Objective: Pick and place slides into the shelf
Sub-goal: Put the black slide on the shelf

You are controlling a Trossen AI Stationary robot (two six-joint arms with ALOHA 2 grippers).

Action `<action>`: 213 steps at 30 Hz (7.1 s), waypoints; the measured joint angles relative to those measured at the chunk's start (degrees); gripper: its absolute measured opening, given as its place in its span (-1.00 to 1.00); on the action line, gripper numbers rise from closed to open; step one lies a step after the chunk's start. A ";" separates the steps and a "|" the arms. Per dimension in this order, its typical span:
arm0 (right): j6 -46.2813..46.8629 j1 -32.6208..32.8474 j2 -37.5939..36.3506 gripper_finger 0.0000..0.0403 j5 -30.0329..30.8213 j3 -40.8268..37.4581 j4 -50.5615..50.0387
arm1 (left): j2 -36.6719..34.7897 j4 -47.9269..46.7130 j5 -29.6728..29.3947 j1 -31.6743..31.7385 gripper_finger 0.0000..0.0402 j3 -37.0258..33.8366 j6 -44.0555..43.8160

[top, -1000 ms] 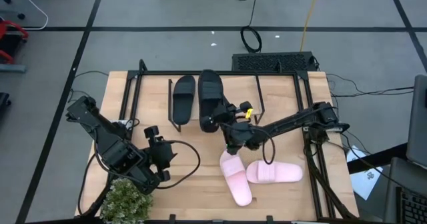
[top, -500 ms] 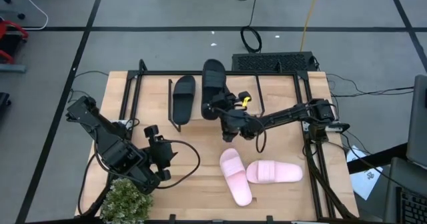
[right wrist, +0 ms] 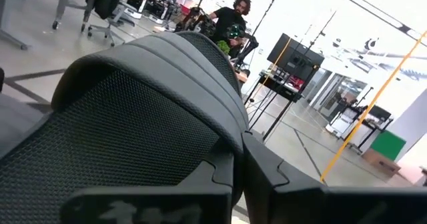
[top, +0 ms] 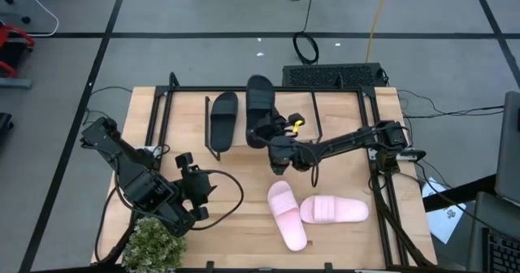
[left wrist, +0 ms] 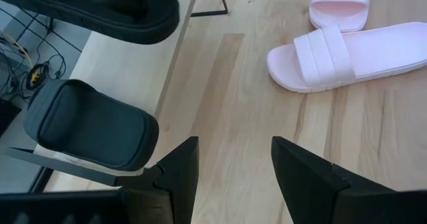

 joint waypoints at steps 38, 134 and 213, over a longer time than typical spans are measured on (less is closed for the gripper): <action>-40.35 13.38 -11.38 -0.99 -26.67 14.12 22.77 | 0.00 0.11 2.03 0.00 -0.07 0.00 -4.37; 52.64 -16.68 4.02 -1.00 -38.08 39.04 -90.68 | 0.00 -7.51 9.09 1.42 -0.07 0.00 -19.73; 67.63 -14.46 10.05 -1.00 -36.87 27.09 -81.21 | 0.02 -9.71 6.52 1.46 -0.07 -0.02 -20.02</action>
